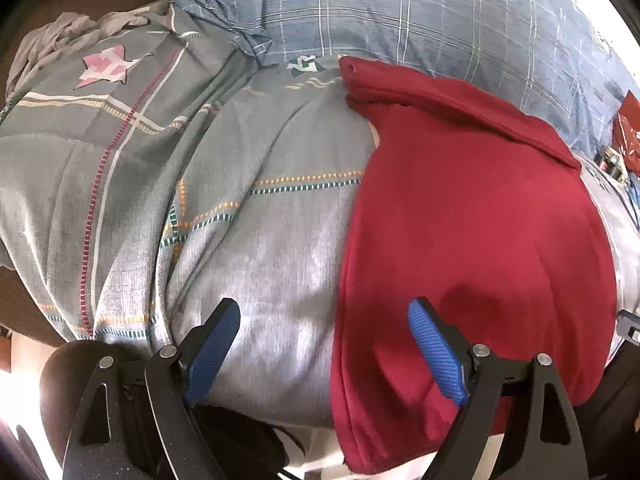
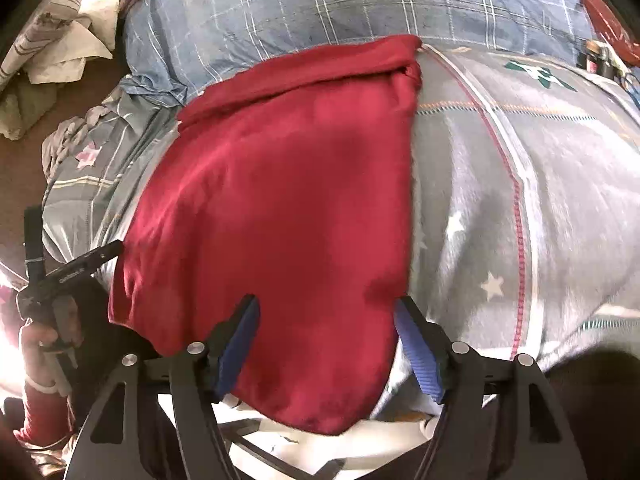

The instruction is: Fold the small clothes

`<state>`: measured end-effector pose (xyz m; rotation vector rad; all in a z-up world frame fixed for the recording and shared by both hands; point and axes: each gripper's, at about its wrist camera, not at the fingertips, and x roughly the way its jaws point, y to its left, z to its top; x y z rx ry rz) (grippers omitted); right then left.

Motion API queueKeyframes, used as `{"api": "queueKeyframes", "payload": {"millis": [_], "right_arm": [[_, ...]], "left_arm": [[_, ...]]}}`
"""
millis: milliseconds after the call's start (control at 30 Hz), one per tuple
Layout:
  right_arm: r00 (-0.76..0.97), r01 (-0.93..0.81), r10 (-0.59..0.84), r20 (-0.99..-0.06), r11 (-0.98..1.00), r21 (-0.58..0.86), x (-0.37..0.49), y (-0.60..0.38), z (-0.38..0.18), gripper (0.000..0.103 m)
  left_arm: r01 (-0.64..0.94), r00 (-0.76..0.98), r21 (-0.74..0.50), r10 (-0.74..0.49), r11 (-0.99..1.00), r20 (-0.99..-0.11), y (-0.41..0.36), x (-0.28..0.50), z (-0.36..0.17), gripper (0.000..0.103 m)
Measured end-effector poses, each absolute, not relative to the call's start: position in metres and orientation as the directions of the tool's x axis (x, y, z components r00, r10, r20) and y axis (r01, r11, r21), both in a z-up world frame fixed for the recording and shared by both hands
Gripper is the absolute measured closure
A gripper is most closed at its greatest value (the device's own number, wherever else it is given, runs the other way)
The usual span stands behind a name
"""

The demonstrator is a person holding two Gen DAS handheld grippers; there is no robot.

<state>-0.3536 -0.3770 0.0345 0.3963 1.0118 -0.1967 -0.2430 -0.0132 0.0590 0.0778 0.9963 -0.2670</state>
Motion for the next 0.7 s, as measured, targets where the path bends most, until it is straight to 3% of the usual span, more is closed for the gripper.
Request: {"api": "queueKeyframes", "payload": {"millis": [433, 700], "right_arm": [[0.537, 0.322, 0.034, -0.843, 0.915, 0.242, -0.347, -0.371, 0.036, 0.029], [0.517, 0.368, -0.047, -0.855, 0.914, 0.172, -0.349, -0.379, 0.039, 0.029]], "left_arm": [[0.25, 0.51, -0.033, -0.161, 0.968, -0.845, -0.014, -0.246, 0.054, 0.016], [0.281, 0.444, -0.114, -0.235, 0.953, -0.865, -0.01, -0.254, 0.049, 0.016]]}}
